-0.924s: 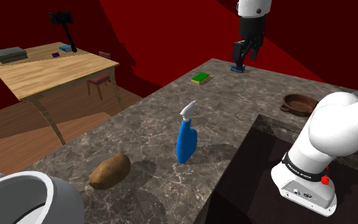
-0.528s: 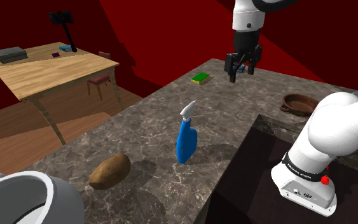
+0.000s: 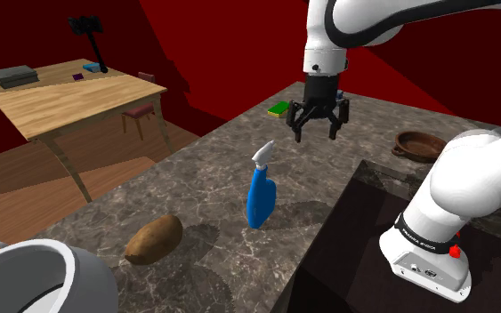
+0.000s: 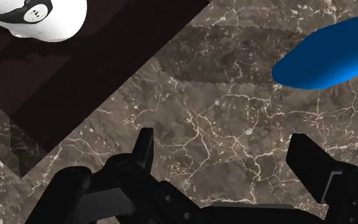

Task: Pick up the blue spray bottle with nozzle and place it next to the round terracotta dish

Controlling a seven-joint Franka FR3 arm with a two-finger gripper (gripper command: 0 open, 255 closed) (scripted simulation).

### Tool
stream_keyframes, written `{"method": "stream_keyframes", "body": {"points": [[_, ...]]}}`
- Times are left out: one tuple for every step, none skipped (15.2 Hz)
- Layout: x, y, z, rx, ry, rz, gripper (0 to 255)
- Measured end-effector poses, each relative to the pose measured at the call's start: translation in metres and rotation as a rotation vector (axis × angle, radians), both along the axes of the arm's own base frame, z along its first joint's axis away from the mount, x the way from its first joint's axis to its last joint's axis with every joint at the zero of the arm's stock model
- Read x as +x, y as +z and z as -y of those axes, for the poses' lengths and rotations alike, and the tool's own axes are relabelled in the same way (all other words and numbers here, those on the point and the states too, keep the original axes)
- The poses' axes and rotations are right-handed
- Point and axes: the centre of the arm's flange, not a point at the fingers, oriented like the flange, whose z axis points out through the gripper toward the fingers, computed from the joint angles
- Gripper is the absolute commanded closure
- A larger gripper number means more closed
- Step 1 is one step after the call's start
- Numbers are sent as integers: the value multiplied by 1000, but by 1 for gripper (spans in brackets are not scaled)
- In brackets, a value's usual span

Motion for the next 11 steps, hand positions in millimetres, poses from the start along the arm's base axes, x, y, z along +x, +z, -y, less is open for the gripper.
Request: {"method": "stream_keyframes", "body": {"points": [[2,-9,-4,18,-51,-8,0],[7,-14,-10,37,-100,-15,0],[8,-25,-17,54,-151,-22,0],[15,-31,-26,73,-201,-29,0],[19,-39,-32,92,-252,-37,0],[23,-45,-38,110,-302,-45,0],[27,-51,-44,129,-353,-53,0],[29,-60,-53,146,-402,-61,0],[33,-69,-56,163,-449,-68,0],[35,-72,-61,172,-474,-71,0],[36,-76,-65,176,-487,-73,0]]}}
